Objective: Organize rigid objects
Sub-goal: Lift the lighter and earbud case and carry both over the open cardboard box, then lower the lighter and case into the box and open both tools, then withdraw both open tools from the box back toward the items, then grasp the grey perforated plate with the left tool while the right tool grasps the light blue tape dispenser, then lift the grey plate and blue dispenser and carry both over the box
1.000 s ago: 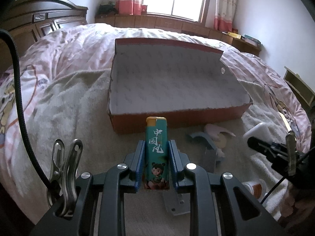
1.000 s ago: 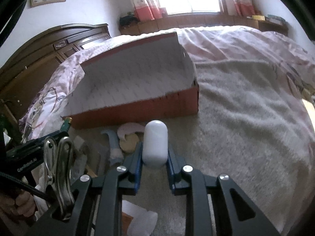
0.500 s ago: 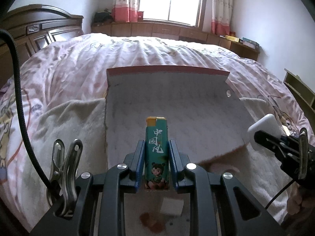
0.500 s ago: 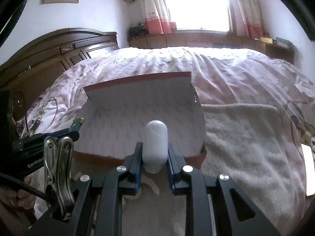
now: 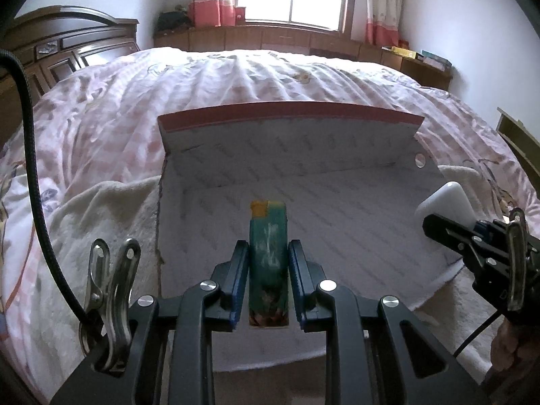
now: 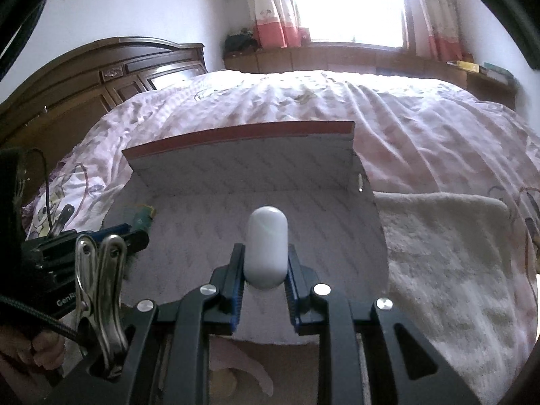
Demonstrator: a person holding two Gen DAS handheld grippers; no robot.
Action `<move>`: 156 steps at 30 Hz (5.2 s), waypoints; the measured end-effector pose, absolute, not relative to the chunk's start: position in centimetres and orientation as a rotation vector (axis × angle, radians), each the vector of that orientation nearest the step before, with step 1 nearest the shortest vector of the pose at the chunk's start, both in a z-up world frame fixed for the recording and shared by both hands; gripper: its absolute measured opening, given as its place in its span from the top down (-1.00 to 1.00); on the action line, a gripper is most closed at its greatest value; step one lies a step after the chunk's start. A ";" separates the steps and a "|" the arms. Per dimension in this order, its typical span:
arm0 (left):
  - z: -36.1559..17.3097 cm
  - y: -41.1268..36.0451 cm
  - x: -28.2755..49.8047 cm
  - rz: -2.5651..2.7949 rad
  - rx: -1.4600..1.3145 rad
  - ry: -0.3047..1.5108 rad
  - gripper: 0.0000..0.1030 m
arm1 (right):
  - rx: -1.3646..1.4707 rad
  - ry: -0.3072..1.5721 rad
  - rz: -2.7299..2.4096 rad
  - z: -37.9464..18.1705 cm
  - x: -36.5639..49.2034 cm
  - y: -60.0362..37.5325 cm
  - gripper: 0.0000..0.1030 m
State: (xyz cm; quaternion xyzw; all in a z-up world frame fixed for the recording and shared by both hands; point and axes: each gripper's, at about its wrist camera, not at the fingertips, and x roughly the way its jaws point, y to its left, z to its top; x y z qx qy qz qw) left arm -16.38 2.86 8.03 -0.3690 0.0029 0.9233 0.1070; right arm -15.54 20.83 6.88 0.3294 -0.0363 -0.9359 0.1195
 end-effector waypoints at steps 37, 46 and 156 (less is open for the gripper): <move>8.0 0.4 -16.3 2.814 -1.134 -0.010 0.51 | 0.941 -0.167 -2.723 6.6 -13.9 19.4 -0.19; 9.3 0.9 -12.6 2.799 -1.101 0.007 0.51 | 0.923 -0.156 -2.716 7.9 -11.3 19.4 -0.20; 0.9 2.1 0.9 2.698 -1.330 0.036 0.11 | 1.287 0.000 -2.716 -2.0 5.6 21.5 -0.77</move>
